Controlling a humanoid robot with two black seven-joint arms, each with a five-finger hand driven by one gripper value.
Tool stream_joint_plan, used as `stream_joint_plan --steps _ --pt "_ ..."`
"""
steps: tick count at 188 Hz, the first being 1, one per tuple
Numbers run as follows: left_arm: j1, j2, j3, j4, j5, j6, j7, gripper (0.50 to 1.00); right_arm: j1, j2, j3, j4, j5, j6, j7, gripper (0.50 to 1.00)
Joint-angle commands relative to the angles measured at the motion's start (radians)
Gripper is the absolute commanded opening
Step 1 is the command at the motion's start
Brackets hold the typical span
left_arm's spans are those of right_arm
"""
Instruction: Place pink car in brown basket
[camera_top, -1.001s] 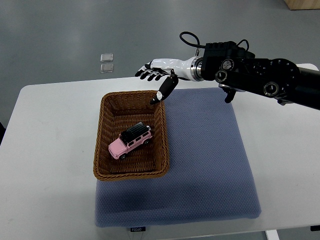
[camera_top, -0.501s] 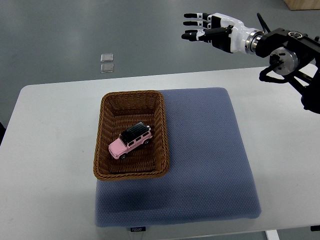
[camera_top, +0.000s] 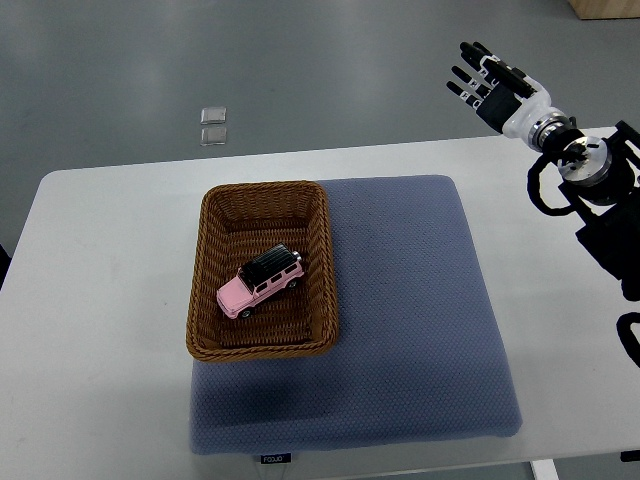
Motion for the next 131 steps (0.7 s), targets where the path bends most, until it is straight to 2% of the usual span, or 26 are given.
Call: stream_joint_plan --steps 1,34,51,92,131 --pt "0.0 0.0 0.0 0.001 0.0 0.0 0.0 1.0 0.001 0.013 -0.007 -0.022 0.002 -0.024 0.043 0.909" --pt "0.0 0.0 0.0 -0.001 0.0 0.0 0.0 1.0 -0.002 0.01 -0.012 -0.043 -0.011 -0.026 0.114 0.909" --pt "0.0 0.0 0.0 -0.001 0.0 0.0 0.0 1.0 -0.008 0.006 -0.044 -0.054 -0.026 -0.018 0.129 0.909" --pt "0.0 0.0 0.0 -0.001 0.0 0.0 0.0 1.0 -0.071 0.003 -0.119 -0.065 -0.038 -0.003 0.2 0.909" --pt "0.0 0.0 0.0 0.001 0.0 0.0 0.0 1.0 -0.094 0.015 -0.124 -0.065 -0.038 0.028 0.207 0.909"
